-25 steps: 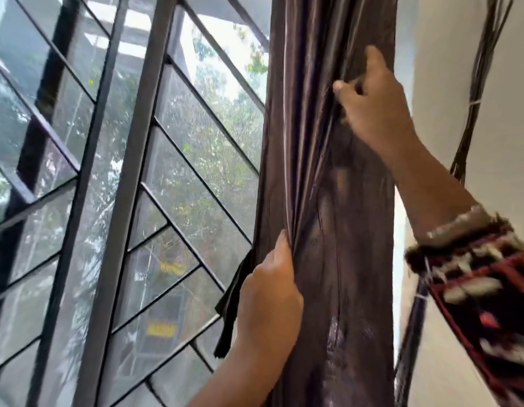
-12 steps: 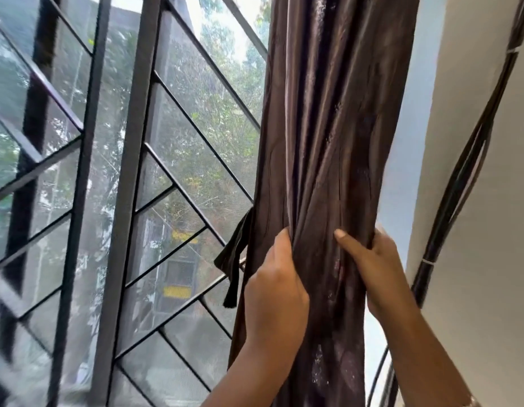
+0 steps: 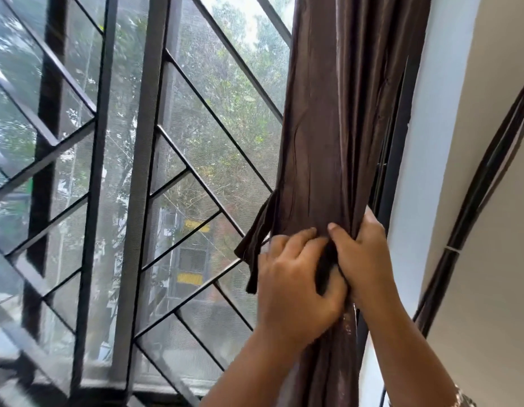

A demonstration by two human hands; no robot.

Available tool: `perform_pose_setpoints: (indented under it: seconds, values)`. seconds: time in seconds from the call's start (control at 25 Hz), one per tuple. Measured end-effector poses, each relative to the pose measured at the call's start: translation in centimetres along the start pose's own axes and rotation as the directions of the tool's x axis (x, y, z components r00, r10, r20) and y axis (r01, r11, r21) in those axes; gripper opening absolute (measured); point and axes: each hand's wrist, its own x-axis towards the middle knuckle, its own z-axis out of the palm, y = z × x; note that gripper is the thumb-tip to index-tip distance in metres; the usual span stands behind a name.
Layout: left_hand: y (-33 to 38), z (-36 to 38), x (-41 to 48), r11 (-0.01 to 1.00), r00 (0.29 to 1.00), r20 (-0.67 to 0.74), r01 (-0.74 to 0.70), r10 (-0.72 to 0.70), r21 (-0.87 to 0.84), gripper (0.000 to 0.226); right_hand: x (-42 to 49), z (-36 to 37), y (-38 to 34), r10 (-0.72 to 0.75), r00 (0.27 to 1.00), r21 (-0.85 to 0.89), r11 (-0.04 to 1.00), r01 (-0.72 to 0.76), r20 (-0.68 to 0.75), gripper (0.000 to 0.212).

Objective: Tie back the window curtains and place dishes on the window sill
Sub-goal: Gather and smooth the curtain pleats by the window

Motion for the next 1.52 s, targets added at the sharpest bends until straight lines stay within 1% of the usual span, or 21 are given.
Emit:
perform_pose_setpoints:
  seconds: [0.04,0.08,0.12,0.16,0.24,0.32,0.36,0.44,0.56,0.64,0.68,0.76,0.88,1.0,1.08,1.16,1.24,1.28,1.36,1.44,1.52]
  values:
    - [-0.5,-0.4,0.4,0.999,0.990,-0.134,0.035,-0.035,-0.005,0.032,0.0,0.1,0.0,-0.008,1.000,-0.006,1.000,0.008,-0.008,0.034]
    - [-1.0,-0.9,1.1,0.995,0.960,-0.264,0.098,-0.097,-0.008,0.025,-0.1,0.2,0.1,-0.013,1.000,-0.005,1.000,0.013,-0.009,0.038]
    - [-1.6,-1.4,1.9,0.983,0.919,-0.355,0.186,-0.174,-0.002,0.021,-0.1,0.3,0.2,-0.022,1.000,0.000,1.000,0.022,-0.007,0.041]
    - [-2.1,-1.8,2.7,0.961,0.890,-0.381,0.277,-0.250,0.018,0.022,-0.1,0.4,0.3,-0.033,0.999,0.001,0.999,0.033,-0.003,0.044]
    - [-3.0,-2.5,4.0,0.924,0.900,-0.271,0.374,-0.342,0.077,0.030,-0.2,0.5,0.5,-0.058,0.998,0.001,0.998,0.058,0.009,0.047]
    - [-3.2,-2.8,4.6,0.923,0.922,-0.142,0.374,-0.360,0.090,0.026,-0.1,0.6,0.6,-0.068,0.998,0.008,0.998,0.068,0.010,0.047]
    - [-3.2,-2.9,4.7,0.926,0.928,-0.110,0.367,-0.357,0.085,0.021,-0.2,0.8,0.6,-0.070,0.998,0.005,0.998,0.070,0.003,0.047]
    - [-3.3,-2.9,4.7,0.933,0.930,-0.106,0.357,-0.352,0.042,0.016,-0.4,1.1,0.7,-0.068,0.998,-0.009,0.998,0.068,-0.011,0.049]
    - [-3.6,-3.0,4.6,0.934,0.928,-0.100,0.353,-0.358,-0.060,0.021,-1.0,1.7,1.2,-0.062,0.998,-0.044,0.997,0.062,-0.012,0.053]
    - [-3.8,-3.2,4.6,0.929,0.928,-0.082,0.354,-0.363,-0.110,0.015,-1.4,2.0,1.6,-0.038,0.999,-0.052,0.998,0.038,0.001,0.051]
    - [-3.8,-3.2,4.6,0.928,0.929,-0.076,0.353,-0.363,-0.121,0.018,-1.5,2.1,1.8,-0.028,1.000,-0.051,0.998,0.028,0.009,0.049]
    - [-3.6,-3.5,4.7,0.934,0.936,-0.054,0.342,-0.348,-0.099,0.034,-1.7,2.1,1.7,-0.021,1.000,-0.044,0.999,0.022,0.016,0.045]
    - [-3.1,-3.7,4.9,0.941,0.943,-0.003,0.332,-0.333,-0.070,0.048,-2.0,2.3,1.2,-0.022,1.000,-0.055,0.998,0.022,0.002,0.047]
    - [-2.5,-3.7,4.7,0.936,0.943,0.050,0.332,-0.329,-0.113,0.051,-2.6,2.5,1.1,-0.024,1.000,-0.142,0.990,0.022,-0.015,0.046]
    - [-1.9,-3.5,4.5,0.928,0.943,0.091,0.332,-0.321,-0.169,0.045,-3.2,3.0,0.7,-0.046,0.999,-0.135,0.990,0.049,0.027,0.053]
    - [-0.9,-3.3,4.1,0.916,0.948,0.120,0.315,-0.294,-0.249,0.030,-3.9,3.6,0.1,-0.084,0.994,-0.061,0.994,0.088,0.072,0.048]
    - [0.1,-3.2,3.7,0.915,0.947,0.172,0.309,-0.271,-0.258,0.052,-4.5,3.8,-0.1,-0.073,0.988,0.040,0.997,0.068,0.139,0.026]
    - [0.5,-3.2,3.5,0.925,0.945,0.181,0.310,-0.273,-0.222,0.059,-4.8,3.7,-0.4,-0.062,0.978,0.038,0.998,0.055,0.198,0.019]
    - [0.9,-2.9,3.5,0.936,0.938,0.176,0.323,-0.298,-0.139,0.052,-5.2,3.3,0.1,-0.070,0.957,0.025,0.998,0.066,0.280,0.021]
    - [1.1,-2.7,3.6,0.936,0.935,0.146,0.339,-0.324,-0.094,0.039,-5.4,2.8,0.6,-0.120,0.950,0.081,0.992,0.100,0.288,0.030]
    - [0.9,-2.8,3.8,0.938,0.933,0.122,0.345,-0.339,-0.034,0.037,-5.0,2.3,1.0,-0.213,0.905,0.293,0.950,0.104,0.369,0.023]
